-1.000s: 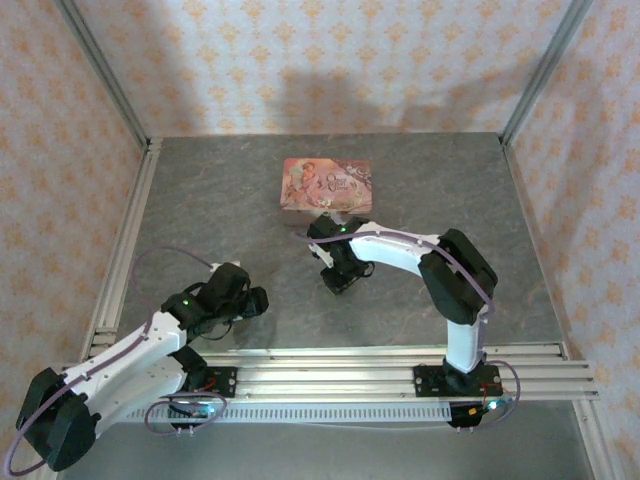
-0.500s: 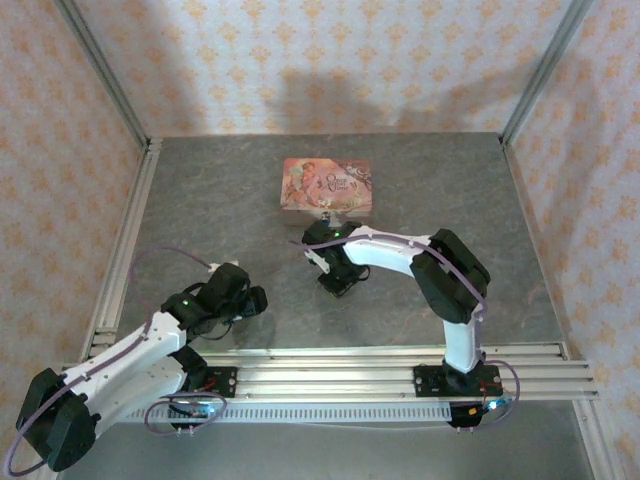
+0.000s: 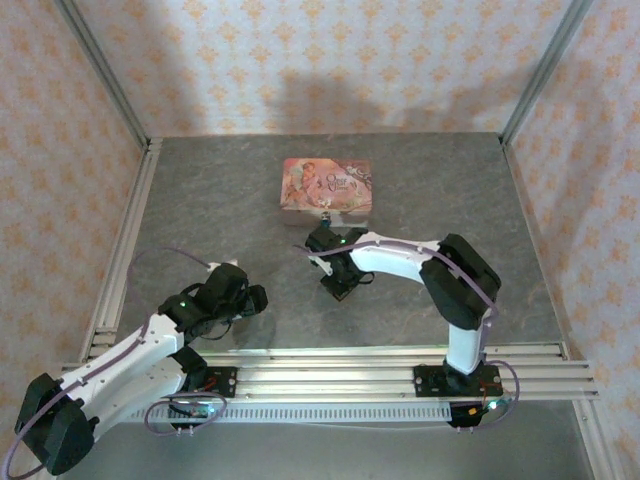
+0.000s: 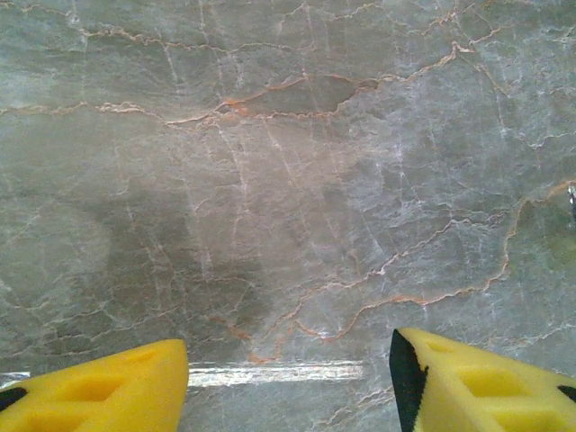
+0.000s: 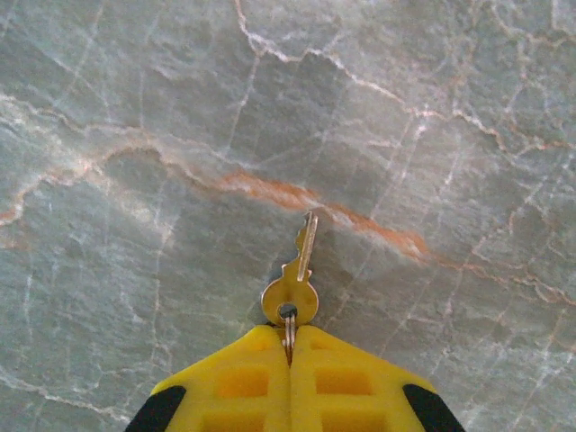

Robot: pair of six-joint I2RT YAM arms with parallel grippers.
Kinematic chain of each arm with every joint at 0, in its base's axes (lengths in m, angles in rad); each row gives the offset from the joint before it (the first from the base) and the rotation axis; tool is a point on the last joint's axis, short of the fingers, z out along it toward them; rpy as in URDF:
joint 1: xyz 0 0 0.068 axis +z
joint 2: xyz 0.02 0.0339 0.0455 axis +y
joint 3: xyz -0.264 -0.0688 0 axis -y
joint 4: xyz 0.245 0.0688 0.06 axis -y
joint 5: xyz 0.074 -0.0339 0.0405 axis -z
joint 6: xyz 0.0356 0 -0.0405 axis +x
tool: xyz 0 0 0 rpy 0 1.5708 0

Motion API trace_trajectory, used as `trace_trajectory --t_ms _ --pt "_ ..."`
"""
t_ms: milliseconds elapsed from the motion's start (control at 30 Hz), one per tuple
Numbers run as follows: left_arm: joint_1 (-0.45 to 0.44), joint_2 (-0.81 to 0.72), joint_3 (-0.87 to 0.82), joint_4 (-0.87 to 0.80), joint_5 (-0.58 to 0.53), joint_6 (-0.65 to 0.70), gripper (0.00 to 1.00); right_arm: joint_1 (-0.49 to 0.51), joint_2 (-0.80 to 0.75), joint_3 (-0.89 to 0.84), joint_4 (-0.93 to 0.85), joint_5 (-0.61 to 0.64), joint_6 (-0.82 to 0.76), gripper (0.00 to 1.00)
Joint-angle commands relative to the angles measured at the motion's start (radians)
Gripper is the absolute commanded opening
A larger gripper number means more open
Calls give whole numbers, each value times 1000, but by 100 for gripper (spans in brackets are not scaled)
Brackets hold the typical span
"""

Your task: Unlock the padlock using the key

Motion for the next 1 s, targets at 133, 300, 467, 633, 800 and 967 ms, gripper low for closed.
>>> trace_trajectory --t_ms 133,300,467,633,800,967 --pt "-7 -17 38 64 84 14 58 1 -141 -95 122 -17 -12 0" --pt "-6 -57 49 113 108 34 58 2 -195 -134 175 -55 -3 0" --pt "-7 -92 34 179 134 12 58 2 -214 -154 207 -107 14 0" --pt "-8 -124 -7 324 167 -96 56 1 -282 -171 267 -175 55 0" --pt "-5 -102 15 442 176 -181 51 2 -365 -174 357 -245 131 0" --pt "7 21 103 540 285 -210 49 2 -434 -174 436 -288 195 0"
